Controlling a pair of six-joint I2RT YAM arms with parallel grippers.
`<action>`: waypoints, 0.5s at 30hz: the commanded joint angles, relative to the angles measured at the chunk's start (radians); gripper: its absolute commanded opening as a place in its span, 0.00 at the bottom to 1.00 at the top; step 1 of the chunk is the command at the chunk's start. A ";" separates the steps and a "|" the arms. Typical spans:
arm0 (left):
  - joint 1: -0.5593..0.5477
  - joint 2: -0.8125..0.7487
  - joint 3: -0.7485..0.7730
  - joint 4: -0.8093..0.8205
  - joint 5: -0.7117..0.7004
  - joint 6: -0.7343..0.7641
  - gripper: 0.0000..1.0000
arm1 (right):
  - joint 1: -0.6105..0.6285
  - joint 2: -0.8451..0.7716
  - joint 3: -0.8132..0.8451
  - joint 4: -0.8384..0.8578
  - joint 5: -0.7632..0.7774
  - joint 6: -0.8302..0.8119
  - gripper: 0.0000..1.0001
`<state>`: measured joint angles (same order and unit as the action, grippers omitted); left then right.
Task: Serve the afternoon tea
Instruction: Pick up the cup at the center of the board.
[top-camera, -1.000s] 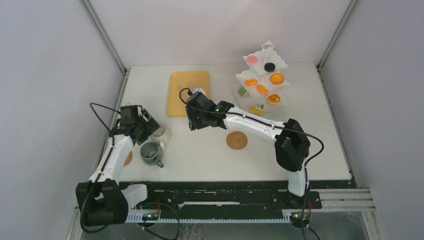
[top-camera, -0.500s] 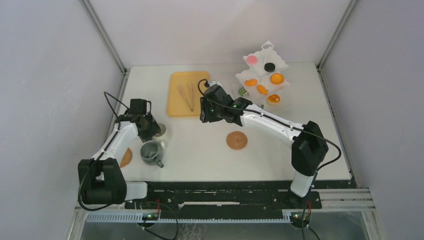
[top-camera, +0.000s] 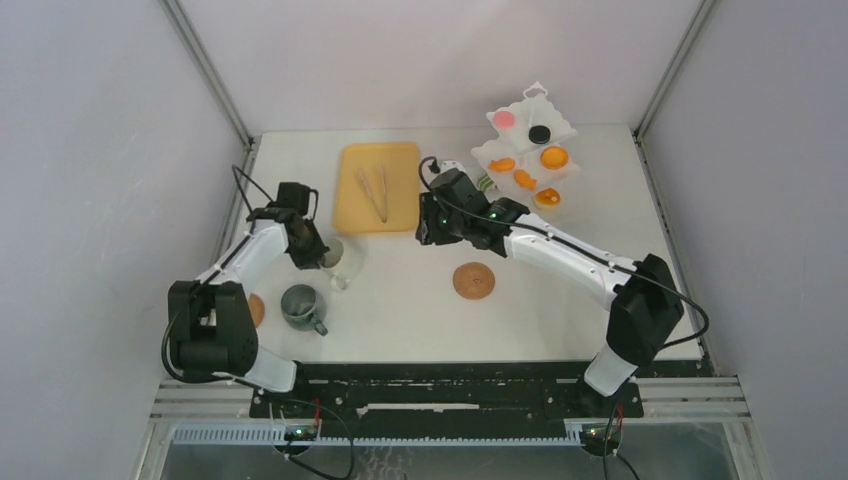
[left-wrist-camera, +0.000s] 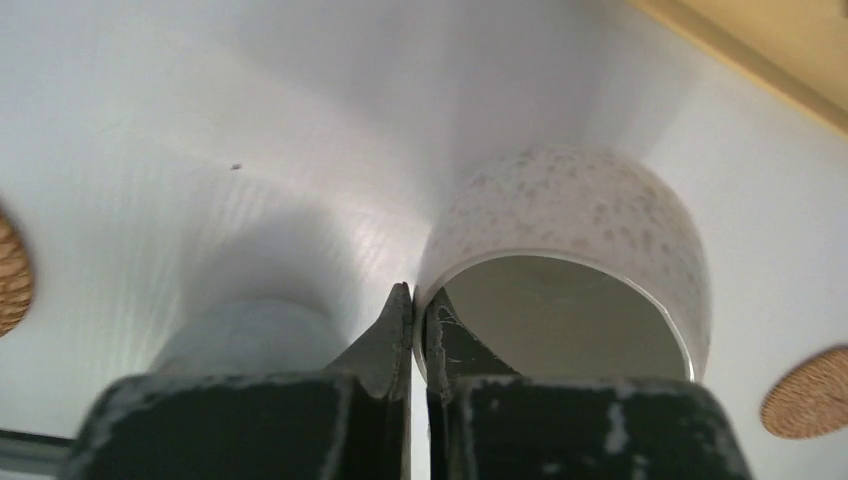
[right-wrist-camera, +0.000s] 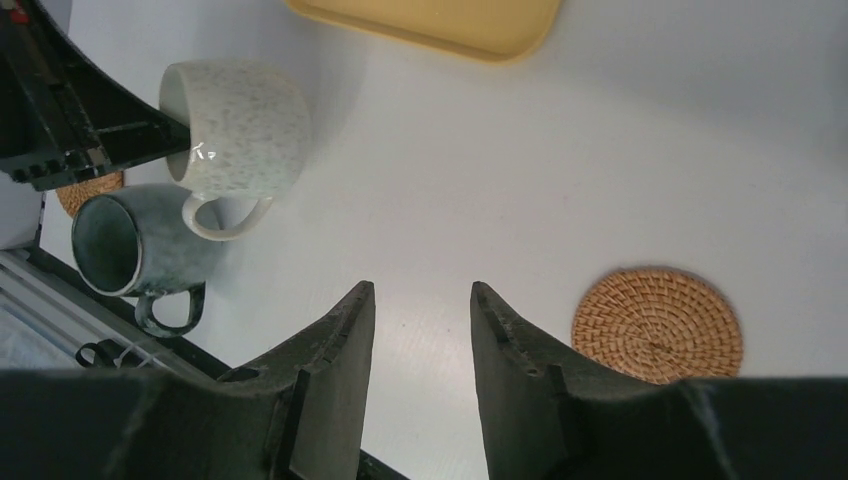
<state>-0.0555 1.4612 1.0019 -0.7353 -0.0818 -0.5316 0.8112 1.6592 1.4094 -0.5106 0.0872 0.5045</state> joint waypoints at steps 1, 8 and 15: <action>-0.052 0.023 0.129 0.012 0.026 -0.009 0.00 | -0.017 -0.121 -0.033 0.022 0.033 0.008 0.48; -0.137 0.080 0.259 -0.028 0.006 -0.030 0.00 | -0.055 -0.278 -0.107 -0.017 0.065 0.014 0.48; -0.274 0.175 0.460 -0.108 -0.023 -0.061 0.00 | -0.121 -0.440 -0.164 -0.098 0.121 0.024 0.48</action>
<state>-0.2413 1.6104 1.2964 -0.8265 -0.1036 -0.5503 0.7231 1.3102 1.2587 -0.5625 0.1493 0.5129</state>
